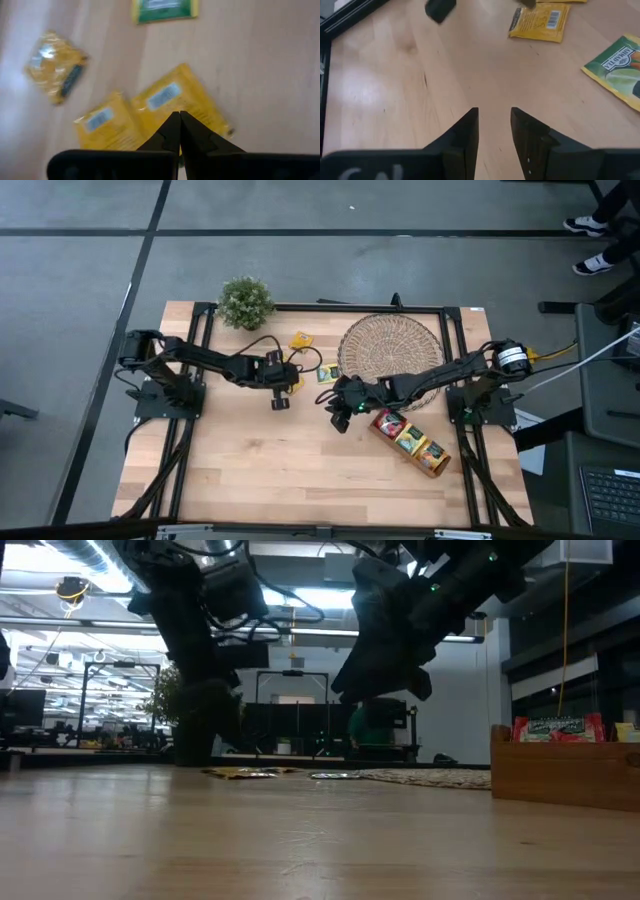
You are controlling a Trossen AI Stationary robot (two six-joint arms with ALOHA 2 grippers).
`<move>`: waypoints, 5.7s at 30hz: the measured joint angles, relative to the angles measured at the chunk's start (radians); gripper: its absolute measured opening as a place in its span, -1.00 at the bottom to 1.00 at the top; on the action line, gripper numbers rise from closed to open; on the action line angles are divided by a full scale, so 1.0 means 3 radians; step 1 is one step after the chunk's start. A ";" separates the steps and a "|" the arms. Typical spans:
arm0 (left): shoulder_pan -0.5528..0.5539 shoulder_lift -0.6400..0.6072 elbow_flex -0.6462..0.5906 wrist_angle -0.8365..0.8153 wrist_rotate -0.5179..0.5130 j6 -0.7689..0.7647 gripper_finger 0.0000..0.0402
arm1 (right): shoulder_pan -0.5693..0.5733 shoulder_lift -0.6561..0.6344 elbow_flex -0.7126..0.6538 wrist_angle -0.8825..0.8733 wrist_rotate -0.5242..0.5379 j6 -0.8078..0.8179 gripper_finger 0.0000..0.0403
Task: Pick & Place Tea
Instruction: Put the bottom orange tea bag into the right slot of the wooden organizer
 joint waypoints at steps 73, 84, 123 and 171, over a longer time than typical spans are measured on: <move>-0.1683 -0.0654 -0.0661 -0.0230 -0.0157 -0.0192 -0.99 | 0.0304 0.1673 0.1835 -0.0644 -0.0258 -0.0165 -0.97; -0.1907 -0.0654 -0.0660 -0.0468 -0.0138 -0.0389 -0.99 | 0.0261 0.1671 0.1829 -0.0632 -0.0169 -0.0183 -0.97; -0.1253 -0.1885 -0.1538 0.0926 0.0252 -0.2206 -0.99 | 0.0231 0.1866 0.1837 -0.0607 -0.0286 -0.0359 -0.98; -0.0787 -0.0502 -0.1532 0.1912 0.1307 -0.2368 -0.59 | 0.0232 0.1901 0.1822 -0.0436 -0.0112 -0.0425 -0.98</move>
